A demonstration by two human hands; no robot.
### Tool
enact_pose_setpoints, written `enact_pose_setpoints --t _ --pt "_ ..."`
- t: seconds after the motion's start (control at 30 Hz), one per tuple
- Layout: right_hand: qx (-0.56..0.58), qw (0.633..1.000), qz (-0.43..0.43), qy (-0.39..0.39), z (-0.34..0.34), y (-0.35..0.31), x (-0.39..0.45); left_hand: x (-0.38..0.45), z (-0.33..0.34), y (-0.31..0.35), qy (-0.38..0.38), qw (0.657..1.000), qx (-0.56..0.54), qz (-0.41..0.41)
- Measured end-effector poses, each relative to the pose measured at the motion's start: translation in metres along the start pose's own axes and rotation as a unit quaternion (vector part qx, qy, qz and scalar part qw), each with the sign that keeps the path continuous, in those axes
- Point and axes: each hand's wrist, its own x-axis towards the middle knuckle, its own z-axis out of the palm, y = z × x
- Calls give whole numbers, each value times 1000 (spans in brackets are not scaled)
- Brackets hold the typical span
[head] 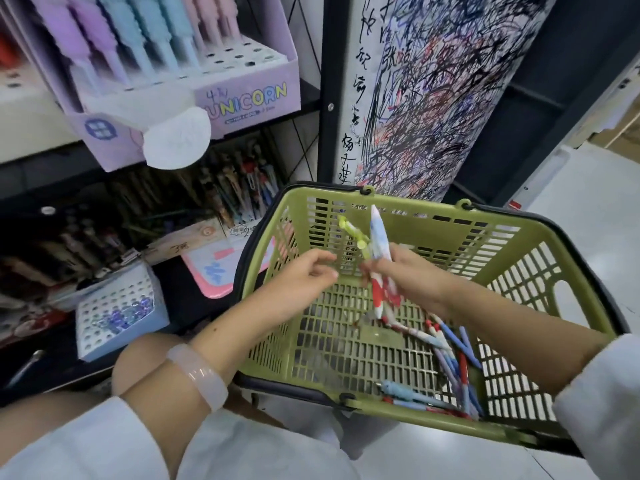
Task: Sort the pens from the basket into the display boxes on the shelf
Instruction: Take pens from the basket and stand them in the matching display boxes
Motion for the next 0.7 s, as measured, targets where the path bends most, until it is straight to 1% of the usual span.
enact_pose_setpoints --t 0.07,0.13,0.2,0.27,0.37,0.43,0.5,0.57,0.63,0.7 --pt "80 996 -32 -25 22 -22 -3 -5 5 5 -36 997 -69 -18" --pt "98 992 -74 -33 43 -37 -4 -9 6 11 -39 990 -133 -15" --pt "77 991 -108 -24 58 -48 -6 -14 4 16 -16 976 -217 -2" --pt "42 990 -135 3 70 -57 -8 -19 -1 18 0 951 -307 25" --pt "-1 984 -169 56 88 -71 -9 -25 -8 27 33 926 -373 47" --pt "-50 971 -214 98 101 -78 -9 -27 -12 34 72 904 -419 51" --pt "-142 944 -265 135 110 -83 -8 -30 -16 39 115 892 -431 64" --pt "-240 917 -262 182 114 -88 -6 -35 -19 43 145 891 -423 78" --pt "-271 908 -255 193 116 -94 -8 -42 -22 47 180 895 -399 83" --pt "-254 915 -263 172 123 -102 -12 -48 -24 50 235 903 -350 83"
